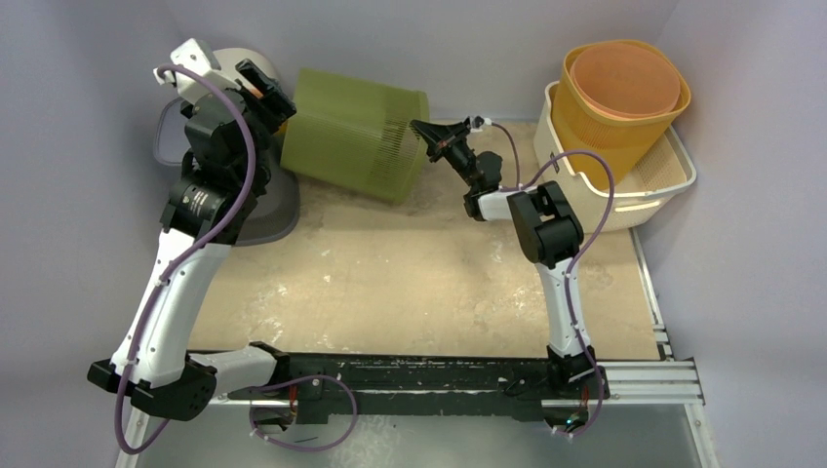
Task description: Turn the large container upside down
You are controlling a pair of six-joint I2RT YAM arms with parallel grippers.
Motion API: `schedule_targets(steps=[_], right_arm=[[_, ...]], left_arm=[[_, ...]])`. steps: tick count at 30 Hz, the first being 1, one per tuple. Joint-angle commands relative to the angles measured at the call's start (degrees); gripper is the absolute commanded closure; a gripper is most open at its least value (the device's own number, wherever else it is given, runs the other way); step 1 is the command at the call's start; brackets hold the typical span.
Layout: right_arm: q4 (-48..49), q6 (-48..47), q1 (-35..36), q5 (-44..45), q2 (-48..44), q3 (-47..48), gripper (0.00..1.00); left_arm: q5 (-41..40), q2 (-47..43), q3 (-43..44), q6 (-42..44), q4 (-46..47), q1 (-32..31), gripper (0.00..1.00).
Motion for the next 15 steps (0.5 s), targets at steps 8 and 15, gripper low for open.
schedule_targets(steps=[8,15], right_arm=[[29.52,8.27,-11.29,-1.55,-0.38,-15.15,0.79],[29.74,5.89,-15.08,-6.37,-0.51,-21.27,0.59]], left_arm=[[2.00,3.76,3.26,0.53,2.54,0.11,0.30],[4.19,6.96,3.79,-0.52,3.01,0.00,0.29]])
